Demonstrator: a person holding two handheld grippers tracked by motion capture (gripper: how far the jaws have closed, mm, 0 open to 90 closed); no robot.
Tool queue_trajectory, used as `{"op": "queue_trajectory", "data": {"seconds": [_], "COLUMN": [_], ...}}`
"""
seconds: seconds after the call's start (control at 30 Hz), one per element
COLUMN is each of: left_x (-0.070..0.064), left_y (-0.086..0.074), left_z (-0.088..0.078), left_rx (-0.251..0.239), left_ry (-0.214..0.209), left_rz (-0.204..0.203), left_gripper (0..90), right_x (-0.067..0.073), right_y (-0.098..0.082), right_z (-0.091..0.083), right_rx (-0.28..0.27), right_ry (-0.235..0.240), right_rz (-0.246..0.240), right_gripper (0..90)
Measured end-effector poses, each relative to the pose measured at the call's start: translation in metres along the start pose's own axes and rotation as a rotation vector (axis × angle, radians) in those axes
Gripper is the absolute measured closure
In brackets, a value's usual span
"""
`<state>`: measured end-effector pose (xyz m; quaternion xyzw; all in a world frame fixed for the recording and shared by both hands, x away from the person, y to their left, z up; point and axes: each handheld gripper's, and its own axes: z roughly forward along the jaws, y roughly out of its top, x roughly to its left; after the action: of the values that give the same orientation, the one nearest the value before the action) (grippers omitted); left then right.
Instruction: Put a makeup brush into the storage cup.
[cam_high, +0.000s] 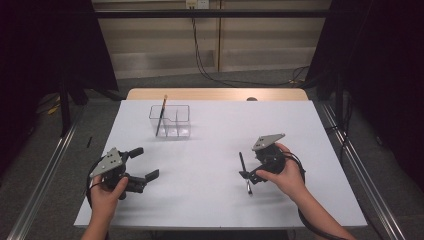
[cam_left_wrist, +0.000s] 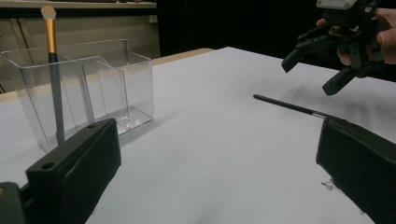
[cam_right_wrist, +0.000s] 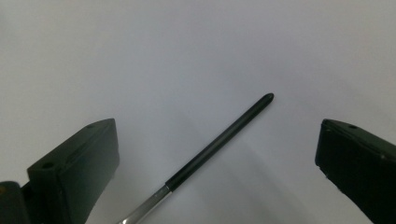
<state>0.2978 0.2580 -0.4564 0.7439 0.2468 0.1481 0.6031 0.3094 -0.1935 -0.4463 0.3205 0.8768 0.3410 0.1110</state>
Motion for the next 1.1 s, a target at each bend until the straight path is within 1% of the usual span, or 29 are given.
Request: {"op": "queue_trajectory", "data": {"seconds": [0.13,0.23,0.3,0.33,0.43,0.53,0.63,0.77,0.8,0.87,0.9,1.03,1.1], "left_x": [0.000,0.000,0.000,0.000,0.000,0.000,0.000,0.000,0.000,0.000,0.000,0.000,0.000], "left_y": [0.000,0.000,-0.001,-0.001,-0.001,-0.001,-0.001,-0.001,-0.001,-0.001,-0.001,-0.001,-0.001], "left_z": [0.000,0.001,0.001,0.001,0.002,0.002,0.002,0.002,0.002,0.003,0.003,0.003,0.003], "left_rx": [0.001,0.002,0.012,0.011,0.009,0.008,0.008,0.009,0.009,0.010,0.010,0.010,0.010], "left_ry": [0.001,0.003,0.006,0.003,0.002,0.002,0.001,0.003,0.003,0.001,0.001,0.002,0.003], "left_rz": [-0.001,-0.003,0.005,0.002,0.001,-0.001,-0.001,-0.001,0.000,-0.002,-0.003,-0.002,-0.002], "left_gripper": [0.0,0.0,0.0,0.0,0.0,0.0,0.0,0.0,0.0,0.0,0.0,0.0,0.0], "right_x": [0.000,0.000,0.000,0.000,0.001,0.002,0.002,0.001,0.001,0.001,0.001,0.002,0.003], "right_y": [0.000,0.001,0.001,0.001,0.002,0.003,0.004,0.005,0.005,0.005,0.005,0.005,0.004], "right_z": [0.003,0.004,0.005,0.005,0.007,0.007,0.009,0.011,0.011,0.012,0.013,0.016,0.018], "right_rx": [0.062,0.088,0.102,0.116,0.147,0.164,0.190,0.214,0.222,0.239,0.248,0.268,0.289], "right_ry": [0.014,0.018,0.024,0.024,0.027,0.038,0.031,0.028,0.031,0.015,0.006,0.013,0.016], "right_rz": [0.003,-0.003,-0.003,0.000,-0.013,-0.015,-0.014,0.005,0.001,0.005,-0.003,0.000,-0.019], "right_gripper": [0.0,0.0,0.0,0.0,0.0,0.0,0.0,1.0,1.3,1.8,2.3,6.5,7.9]}}
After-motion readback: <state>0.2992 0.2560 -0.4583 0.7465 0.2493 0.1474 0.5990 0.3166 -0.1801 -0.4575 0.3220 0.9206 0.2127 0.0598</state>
